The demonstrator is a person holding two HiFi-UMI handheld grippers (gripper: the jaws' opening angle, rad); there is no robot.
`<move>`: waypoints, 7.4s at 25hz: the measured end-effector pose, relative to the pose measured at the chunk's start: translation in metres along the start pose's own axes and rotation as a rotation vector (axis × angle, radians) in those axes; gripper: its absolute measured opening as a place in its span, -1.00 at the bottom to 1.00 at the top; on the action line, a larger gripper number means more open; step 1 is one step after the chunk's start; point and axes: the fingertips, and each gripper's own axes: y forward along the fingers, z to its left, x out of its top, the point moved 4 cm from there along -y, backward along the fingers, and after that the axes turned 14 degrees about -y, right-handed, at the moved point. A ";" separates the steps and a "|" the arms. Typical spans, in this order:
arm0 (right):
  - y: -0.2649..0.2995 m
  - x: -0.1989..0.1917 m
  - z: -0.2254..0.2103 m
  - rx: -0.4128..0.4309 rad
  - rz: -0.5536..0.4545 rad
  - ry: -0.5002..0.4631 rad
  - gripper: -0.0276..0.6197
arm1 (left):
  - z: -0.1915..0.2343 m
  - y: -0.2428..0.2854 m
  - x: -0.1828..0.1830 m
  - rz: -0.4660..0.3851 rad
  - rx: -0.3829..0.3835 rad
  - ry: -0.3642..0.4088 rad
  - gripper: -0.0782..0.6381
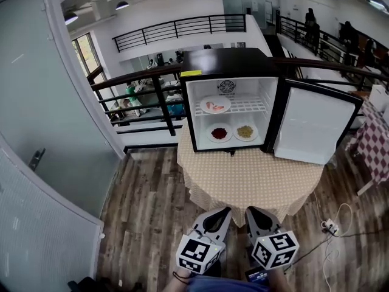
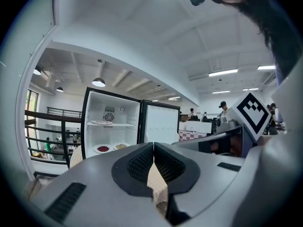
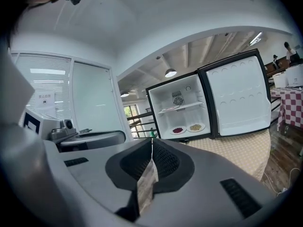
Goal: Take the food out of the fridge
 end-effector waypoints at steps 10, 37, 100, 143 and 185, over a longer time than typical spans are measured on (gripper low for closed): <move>0.094 0.019 -0.012 -0.061 0.033 0.032 -0.85 | 0.090 0.050 0.034 0.022 -0.064 -0.006 -0.73; 0.193 0.007 -0.081 -0.208 0.128 0.124 -0.85 | 0.172 0.144 0.037 0.127 -0.184 -0.057 -0.73; 0.405 -0.094 -0.316 -0.309 0.152 0.946 -0.44 | 0.239 0.335 -0.009 0.179 -0.055 -0.120 -0.73; 0.316 -0.129 -0.270 -0.250 0.129 1.211 -0.82 | 0.267 0.389 -0.110 0.455 -0.097 -0.794 -0.19; 0.200 -0.098 -0.078 -0.130 0.108 1.066 -0.82 | 0.225 0.156 -0.073 0.300 -0.091 -0.563 -0.40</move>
